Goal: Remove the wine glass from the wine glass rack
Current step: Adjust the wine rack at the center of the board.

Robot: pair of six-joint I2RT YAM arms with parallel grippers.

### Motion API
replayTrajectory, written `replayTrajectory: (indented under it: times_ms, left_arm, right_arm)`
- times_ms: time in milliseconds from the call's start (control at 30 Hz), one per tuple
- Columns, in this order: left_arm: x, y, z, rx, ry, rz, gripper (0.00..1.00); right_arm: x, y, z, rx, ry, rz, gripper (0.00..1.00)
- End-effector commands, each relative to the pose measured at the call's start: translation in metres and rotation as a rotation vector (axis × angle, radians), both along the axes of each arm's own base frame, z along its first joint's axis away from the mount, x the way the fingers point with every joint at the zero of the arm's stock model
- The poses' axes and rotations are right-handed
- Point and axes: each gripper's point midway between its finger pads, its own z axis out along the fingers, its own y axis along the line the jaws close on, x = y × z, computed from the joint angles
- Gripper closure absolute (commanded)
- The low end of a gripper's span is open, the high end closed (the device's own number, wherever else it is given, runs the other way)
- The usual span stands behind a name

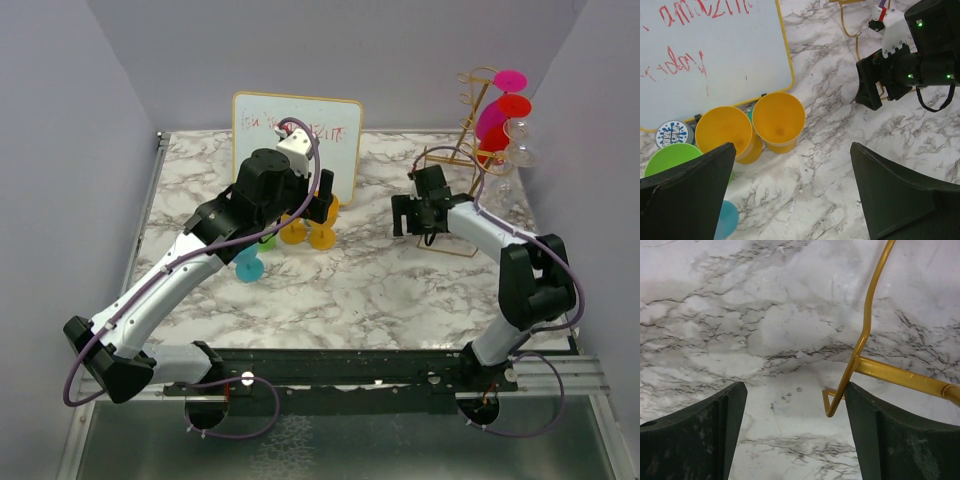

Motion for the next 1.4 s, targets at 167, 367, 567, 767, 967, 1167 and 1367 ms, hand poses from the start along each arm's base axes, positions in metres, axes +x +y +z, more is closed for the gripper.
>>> replayTrajectory:
  times_ms: [167, 367, 567, 767, 967, 1167, 1367]
  left_arm:
    - [-0.002, 0.01, 0.011, -0.021, -0.033, 0.037, 0.01]
    - [-0.003, 0.015, 0.014, -0.02, -0.047, 0.051, 0.01]
    - [-0.002, 0.016, 0.013, -0.016, -0.047, 0.054, 0.01]
    - [0.0, 0.019, 0.021, -0.029, -0.061, 0.078, 0.01]
    - [0.0, 0.022, 0.03, -0.05, -0.088, 0.094, 0.01]
    - [0.001, 0.031, 0.038, -0.059, -0.114, 0.133, 0.01]
    - [0.0, 0.038, 0.046, -0.074, -0.131, 0.165, 0.01]
  right_arm:
    - [0.007, 0.054, -0.003, 0.005, 0.035, 0.067, 0.16]
    - [0.022, 0.078, 0.013, 0.004, -0.007, 0.088, 0.16]
    - [0.022, 0.087, 0.031, -0.01, -0.036, 0.131, 0.16]
    - [0.006, 0.092, 0.05, -0.039, -0.062, 0.192, 0.16]
    - [-0.001, 0.093, 0.076, -0.059, -0.118, 0.213, 0.16]
    - [-0.013, 0.114, 0.096, 0.018, -0.14, 0.318, 0.16]
    - [-0.024, 0.134, 0.096, 0.047, -0.12, 0.413, 0.17]
